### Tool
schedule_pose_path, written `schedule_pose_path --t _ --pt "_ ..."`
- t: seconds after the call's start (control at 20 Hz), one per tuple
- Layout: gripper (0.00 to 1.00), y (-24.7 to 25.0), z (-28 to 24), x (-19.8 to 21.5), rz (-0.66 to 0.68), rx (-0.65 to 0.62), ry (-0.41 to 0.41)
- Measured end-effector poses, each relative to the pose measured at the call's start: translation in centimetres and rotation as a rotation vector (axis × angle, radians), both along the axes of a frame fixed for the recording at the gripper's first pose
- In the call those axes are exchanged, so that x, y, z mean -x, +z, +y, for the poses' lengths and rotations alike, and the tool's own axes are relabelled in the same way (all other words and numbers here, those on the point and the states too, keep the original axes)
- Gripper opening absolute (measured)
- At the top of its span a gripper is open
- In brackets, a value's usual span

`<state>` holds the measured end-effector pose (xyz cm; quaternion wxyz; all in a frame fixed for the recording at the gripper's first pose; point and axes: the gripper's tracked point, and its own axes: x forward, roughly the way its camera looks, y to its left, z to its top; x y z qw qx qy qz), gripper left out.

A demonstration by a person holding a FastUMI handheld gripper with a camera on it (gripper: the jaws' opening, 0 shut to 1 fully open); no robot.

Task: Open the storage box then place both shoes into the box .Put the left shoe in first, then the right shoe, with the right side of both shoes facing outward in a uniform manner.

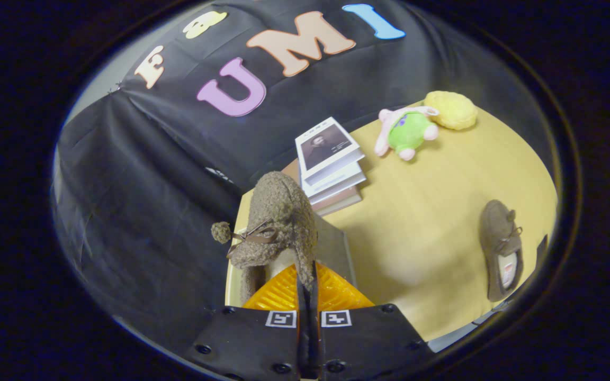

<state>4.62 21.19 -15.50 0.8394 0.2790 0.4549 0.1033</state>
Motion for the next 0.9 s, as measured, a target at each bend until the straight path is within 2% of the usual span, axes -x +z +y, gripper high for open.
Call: schedule_pose_path --t 0.15,0.45,0.9 --pt "0.03 -1.0 4.3 0.5 0.016 -0.011 0.045" --pt "0.04 -6.1 9.6 2.1 0.085 0.073 0.079" --pt "0.04 -13.9 12.6 1.9 0.202 0.266 0.112"
